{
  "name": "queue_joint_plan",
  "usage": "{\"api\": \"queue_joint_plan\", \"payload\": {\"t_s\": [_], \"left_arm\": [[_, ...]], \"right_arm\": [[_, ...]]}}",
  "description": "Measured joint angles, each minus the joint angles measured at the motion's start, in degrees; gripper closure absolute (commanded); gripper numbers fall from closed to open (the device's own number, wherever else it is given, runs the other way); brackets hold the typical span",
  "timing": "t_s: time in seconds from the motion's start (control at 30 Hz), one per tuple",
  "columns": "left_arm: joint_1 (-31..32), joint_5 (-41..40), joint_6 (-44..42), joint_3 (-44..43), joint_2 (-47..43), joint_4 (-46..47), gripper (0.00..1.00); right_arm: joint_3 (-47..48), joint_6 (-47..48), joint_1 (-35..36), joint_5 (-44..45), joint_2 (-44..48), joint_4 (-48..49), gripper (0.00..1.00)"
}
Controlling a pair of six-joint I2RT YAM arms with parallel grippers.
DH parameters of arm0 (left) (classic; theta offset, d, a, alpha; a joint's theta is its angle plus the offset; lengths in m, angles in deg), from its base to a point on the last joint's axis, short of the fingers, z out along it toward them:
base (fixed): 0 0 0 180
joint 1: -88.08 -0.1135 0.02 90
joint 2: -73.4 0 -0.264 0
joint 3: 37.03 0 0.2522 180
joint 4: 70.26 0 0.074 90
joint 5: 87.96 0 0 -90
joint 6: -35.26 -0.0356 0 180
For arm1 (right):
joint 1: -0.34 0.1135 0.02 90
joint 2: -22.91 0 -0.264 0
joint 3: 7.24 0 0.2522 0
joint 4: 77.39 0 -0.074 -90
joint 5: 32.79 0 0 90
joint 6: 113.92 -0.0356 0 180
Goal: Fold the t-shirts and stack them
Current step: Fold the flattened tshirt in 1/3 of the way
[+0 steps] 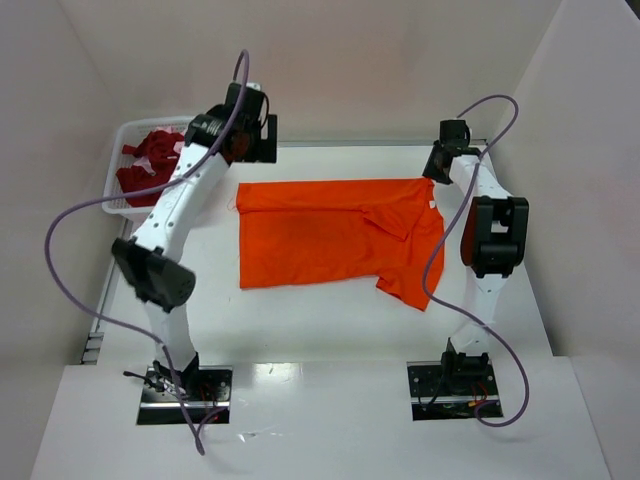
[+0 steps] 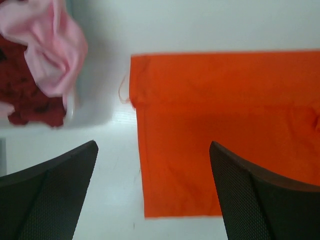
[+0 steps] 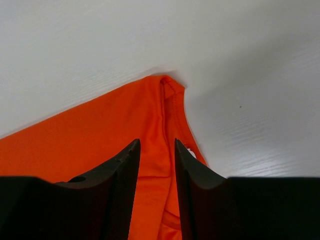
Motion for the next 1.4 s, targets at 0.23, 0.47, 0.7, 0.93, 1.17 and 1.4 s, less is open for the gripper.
{"api": "queue_joint_plan", "payload": {"t_s": [0.23, 0.47, 0.7, 0.93, 1.17, 1.4], "left_arm": [[-1.73, 4.11, 3.39, 36.96, -25.70, 15.61, 0.00], [-2.47, 7.28, 7.15, 51.82, -22.84, 33.86, 0.00], [-3.21, 6.45, 13.22, 64.83, -16.24, 47.60, 0.00], [-5.73, 5.53, 19.26, 63.56, -10.03, 55.67, 0.01], [-7.93, 5.46, 24.63, 61.79, -4.39, 59.69, 0.01], [-9.66, 6.58, 27.93, 61.72, -1.79, 62.71, 0.01]], "right_arm": [[-2.25, 0.11, -0.17, -2.69, 1.22, 1.73, 0.56], [-8.28, 0.33, -0.17, -5.35, 2.95, 3.26, 0.52], [-11.19, 0.35, -0.17, -8.68, 3.26, 3.39, 0.52], [-11.17, 0.35, -0.17, -11.02, 3.34, 4.39, 0.52], [-10.73, 0.48, -0.17, -10.05, 3.19, 3.85, 0.56], [-10.78, 0.94, -0.17, -10.54, 3.17, 2.69, 0.56]]}}
